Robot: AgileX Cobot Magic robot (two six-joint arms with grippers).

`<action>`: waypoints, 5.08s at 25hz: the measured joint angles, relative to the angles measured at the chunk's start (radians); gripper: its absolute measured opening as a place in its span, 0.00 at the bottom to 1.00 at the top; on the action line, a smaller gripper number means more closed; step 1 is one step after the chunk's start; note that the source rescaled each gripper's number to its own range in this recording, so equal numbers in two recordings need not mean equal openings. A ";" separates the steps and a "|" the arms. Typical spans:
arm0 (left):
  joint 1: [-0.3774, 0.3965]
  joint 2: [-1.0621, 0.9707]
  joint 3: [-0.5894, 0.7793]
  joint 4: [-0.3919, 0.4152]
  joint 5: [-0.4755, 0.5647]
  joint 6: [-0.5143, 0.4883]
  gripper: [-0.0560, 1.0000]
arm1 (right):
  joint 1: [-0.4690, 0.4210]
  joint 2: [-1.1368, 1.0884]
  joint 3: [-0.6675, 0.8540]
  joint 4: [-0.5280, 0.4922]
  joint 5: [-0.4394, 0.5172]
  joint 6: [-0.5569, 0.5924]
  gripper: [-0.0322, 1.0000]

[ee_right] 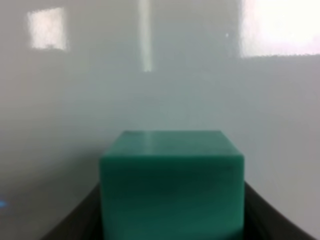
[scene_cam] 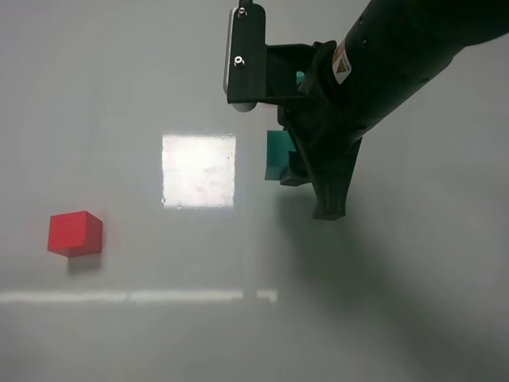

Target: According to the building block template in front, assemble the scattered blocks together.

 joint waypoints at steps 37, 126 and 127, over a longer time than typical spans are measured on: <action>0.000 0.000 0.000 0.000 0.000 -0.002 0.55 | 0.000 0.150 -0.003 0.031 -0.051 0.012 0.34; 0.000 0.000 0.000 0.010 0.000 0.001 0.55 | -0.948 -1.498 1.010 0.310 0.075 0.752 0.41; 0.000 0.000 0.000 0.010 0.000 0.001 0.55 | -0.948 -1.498 1.010 0.310 0.075 0.752 0.41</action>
